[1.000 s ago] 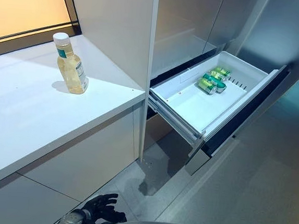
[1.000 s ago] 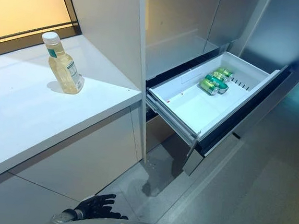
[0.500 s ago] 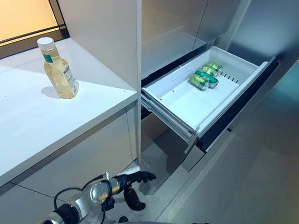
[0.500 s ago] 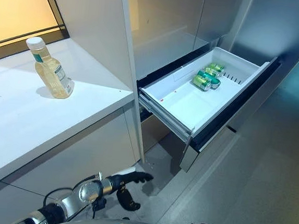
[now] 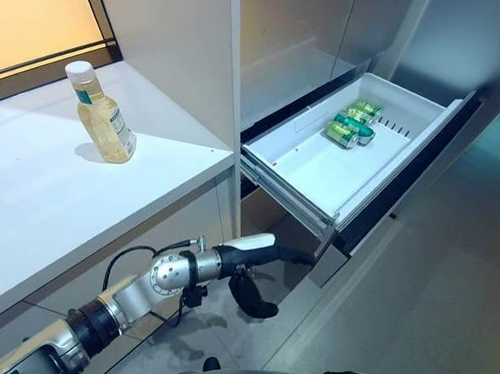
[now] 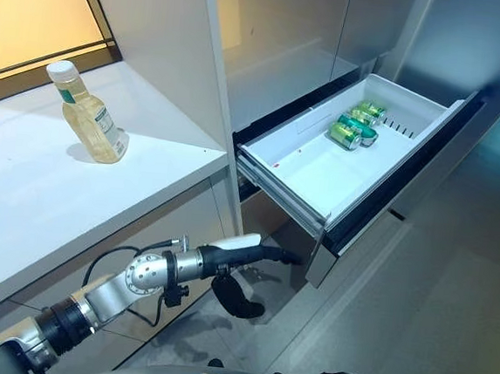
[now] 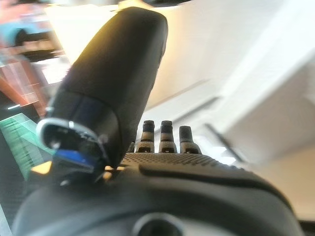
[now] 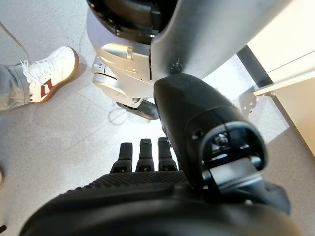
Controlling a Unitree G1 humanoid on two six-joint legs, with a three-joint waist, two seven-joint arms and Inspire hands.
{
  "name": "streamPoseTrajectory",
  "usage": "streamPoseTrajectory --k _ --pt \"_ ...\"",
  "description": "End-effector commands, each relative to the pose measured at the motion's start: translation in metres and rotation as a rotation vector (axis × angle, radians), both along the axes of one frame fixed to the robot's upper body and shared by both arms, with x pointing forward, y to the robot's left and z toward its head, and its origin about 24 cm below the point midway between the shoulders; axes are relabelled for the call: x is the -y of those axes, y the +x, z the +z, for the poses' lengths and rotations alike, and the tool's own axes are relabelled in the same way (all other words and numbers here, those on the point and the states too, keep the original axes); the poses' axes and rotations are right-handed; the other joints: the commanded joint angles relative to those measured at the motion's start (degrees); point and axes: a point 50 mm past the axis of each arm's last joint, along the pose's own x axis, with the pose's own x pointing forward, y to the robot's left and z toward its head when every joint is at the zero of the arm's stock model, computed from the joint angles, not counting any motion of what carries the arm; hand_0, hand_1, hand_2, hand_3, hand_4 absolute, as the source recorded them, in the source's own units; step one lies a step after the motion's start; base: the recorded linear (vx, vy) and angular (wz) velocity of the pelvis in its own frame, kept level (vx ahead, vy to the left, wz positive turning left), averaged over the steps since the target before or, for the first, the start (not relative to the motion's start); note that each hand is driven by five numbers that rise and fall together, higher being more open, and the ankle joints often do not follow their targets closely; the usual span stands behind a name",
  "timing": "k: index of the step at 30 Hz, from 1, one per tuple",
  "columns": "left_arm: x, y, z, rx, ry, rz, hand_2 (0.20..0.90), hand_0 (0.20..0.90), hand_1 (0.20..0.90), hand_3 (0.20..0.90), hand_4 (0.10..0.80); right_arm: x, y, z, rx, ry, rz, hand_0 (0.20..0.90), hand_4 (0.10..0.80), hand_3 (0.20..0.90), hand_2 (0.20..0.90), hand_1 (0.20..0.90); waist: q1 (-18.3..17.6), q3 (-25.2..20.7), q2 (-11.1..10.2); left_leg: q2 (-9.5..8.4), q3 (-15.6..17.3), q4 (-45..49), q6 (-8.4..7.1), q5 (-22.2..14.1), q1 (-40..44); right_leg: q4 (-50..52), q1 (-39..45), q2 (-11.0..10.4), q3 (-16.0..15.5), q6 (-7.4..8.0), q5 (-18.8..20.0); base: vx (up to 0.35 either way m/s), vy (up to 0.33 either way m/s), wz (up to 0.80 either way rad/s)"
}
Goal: Put drinks into fridge and close the fridge
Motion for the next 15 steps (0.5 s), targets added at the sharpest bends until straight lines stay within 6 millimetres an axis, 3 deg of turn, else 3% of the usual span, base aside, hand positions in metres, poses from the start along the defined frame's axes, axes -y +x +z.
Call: streamPoseTrajectory --k 1,7,9,15 --pt "0.014 0.013 0.077 0.142 -0.289 -0.117 0.900 0.900 0.900 0.900 0.800 -0.022 0.002 -0.004 0.013 0.081 -0.002 0.900 0.800 0.900 0.900 0.900 1.2 -1.2 0.5 0.30 -5.7 0.4 -0.71 -7.2 0.8 1.3 -3.2 -1.3 3.9 6.11 0.5 0.006 -0.009 0.04" --pt "0.004 0.011 0.118 0.198 -0.523 -0.113 0.900 0.900 0.900 0.900 0.800 -0.021 0.000 -0.004 0.017 0.089 -0.016 0.900 0.800 0.900 0.900 0.900 1.8 -1.5 0.0 0.13 -6.2 0.4 -0.64 -7.2 0.6 1.2 -3.2 -1.3 3.9 5.63 0.6 -0.004 -0.013 0.04" --pt "-0.010 0.018 0.134 0.251 -0.627 -0.012 0.900 0.900 0.900 0.900 0.800 -0.020 -0.002 -0.004 0.018 0.092 -0.024 0.900 0.800 0.900 0.900 0.900 2.2 -1.6 -0.2 0.06 -6.5 0.4 -0.60 -7.3 0.7 1.1 -3.1 -1.3 3.9 5.39 0.6 -0.002 -0.014 0.04" --pt "-0.046 0.027 0.156 0.446 -0.742 0.248 0.900 0.900 0.900 0.900 0.800 -0.020 -0.008 -0.006 0.007 0.107 -0.055 0.900 0.800 0.900 0.900 0.900 3.5 -2.4 -0.7 -0.04 -7.1 0.4 -0.71 -7.3 0.7 0.9 -2.6 -1.2 3.2 4.92 0.2 0.015 -0.024 0.06"
